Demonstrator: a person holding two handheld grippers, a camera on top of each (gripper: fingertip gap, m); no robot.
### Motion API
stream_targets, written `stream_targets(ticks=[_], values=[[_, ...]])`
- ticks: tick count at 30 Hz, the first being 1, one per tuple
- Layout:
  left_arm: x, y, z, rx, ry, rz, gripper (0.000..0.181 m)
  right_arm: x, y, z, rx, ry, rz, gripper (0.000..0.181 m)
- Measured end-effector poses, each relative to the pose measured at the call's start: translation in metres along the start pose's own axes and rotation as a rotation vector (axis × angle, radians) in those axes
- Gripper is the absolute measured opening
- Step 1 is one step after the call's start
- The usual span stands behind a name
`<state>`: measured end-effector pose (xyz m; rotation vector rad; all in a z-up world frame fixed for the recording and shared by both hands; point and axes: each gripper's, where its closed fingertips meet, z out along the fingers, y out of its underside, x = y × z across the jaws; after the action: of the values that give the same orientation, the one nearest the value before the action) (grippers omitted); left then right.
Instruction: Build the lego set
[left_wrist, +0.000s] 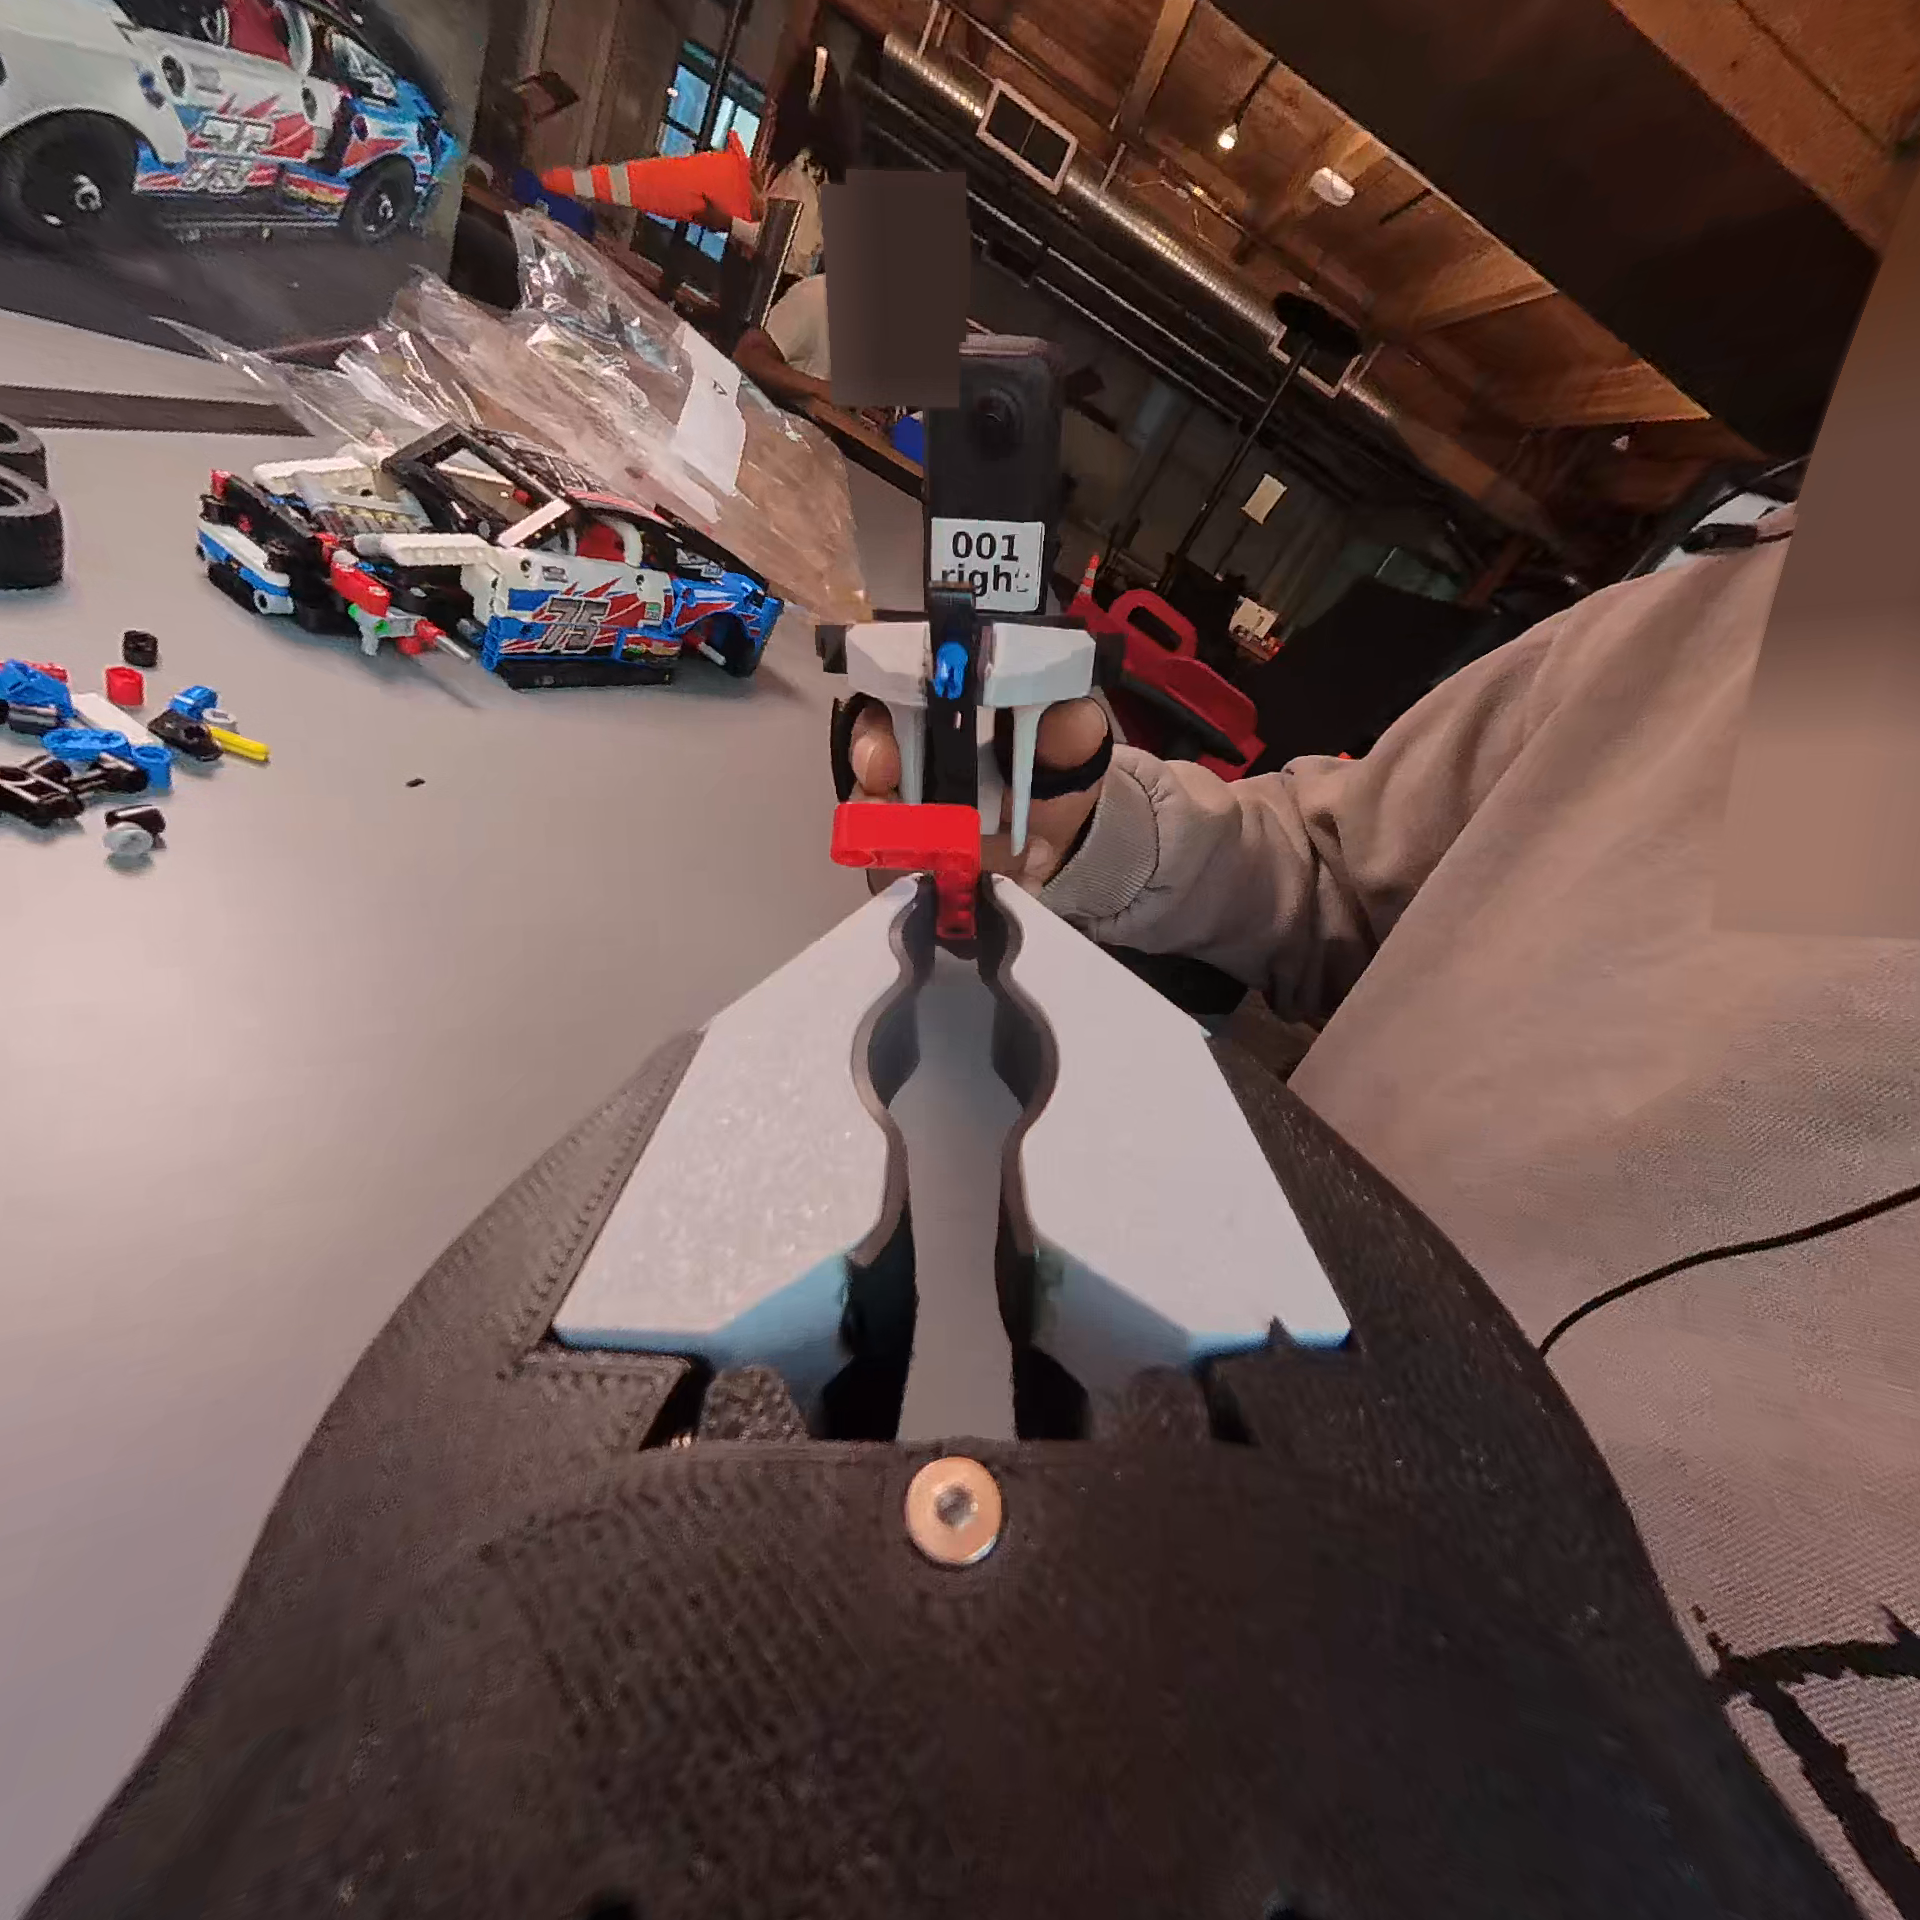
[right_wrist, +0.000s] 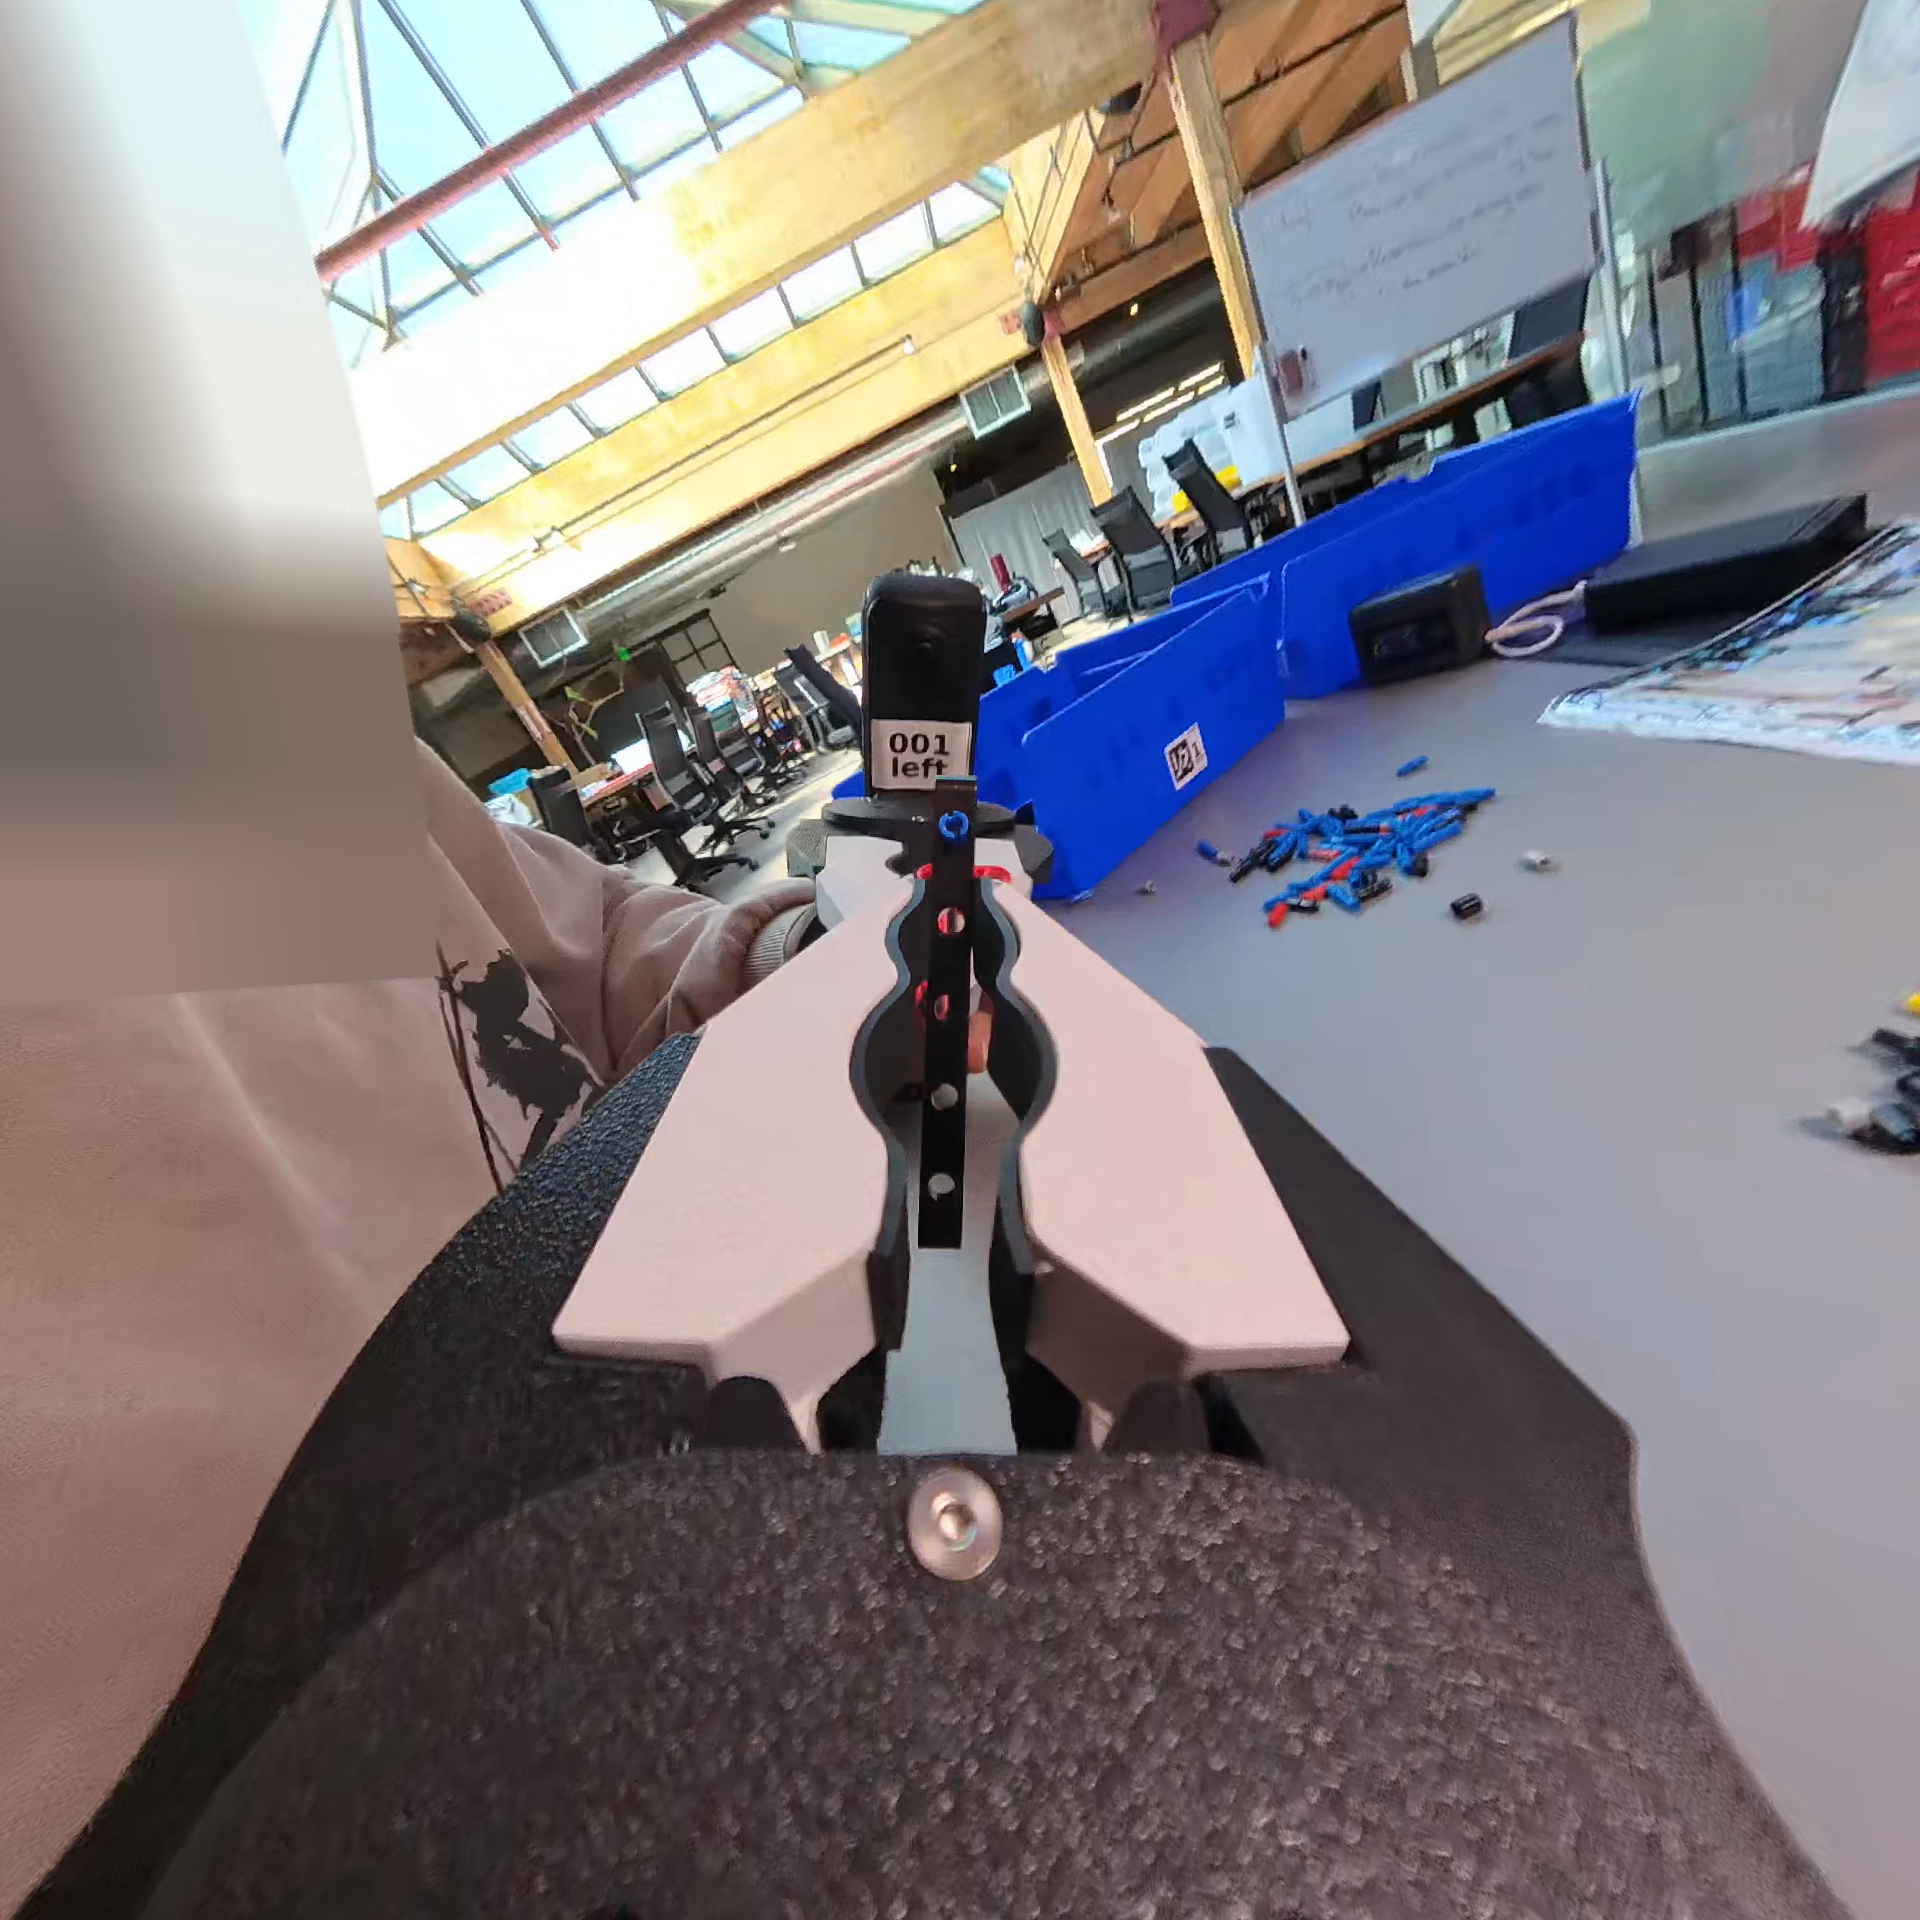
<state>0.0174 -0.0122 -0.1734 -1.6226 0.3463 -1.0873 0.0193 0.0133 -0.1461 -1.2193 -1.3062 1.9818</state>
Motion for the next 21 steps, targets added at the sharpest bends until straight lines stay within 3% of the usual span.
stream_targets(ticks=[5,14,21], values=[[-0.001,0.009,0.005,-0.032,-0.024,0.027,0.006,0.003,0.013,0.005,-0.066,0.01,0.057,0.006],[0.001,-0.001,0.001,0.037,-0.032,0.078,0.006,0.008,0.03,-0.002,-0.193,0.049,0.014,0.006],[-0.02,0.054,0.018,-0.339,-0.16,0.235,0.006,0.012,0.05,-0.006,-0.354,0.123,-0.121,0.006]])
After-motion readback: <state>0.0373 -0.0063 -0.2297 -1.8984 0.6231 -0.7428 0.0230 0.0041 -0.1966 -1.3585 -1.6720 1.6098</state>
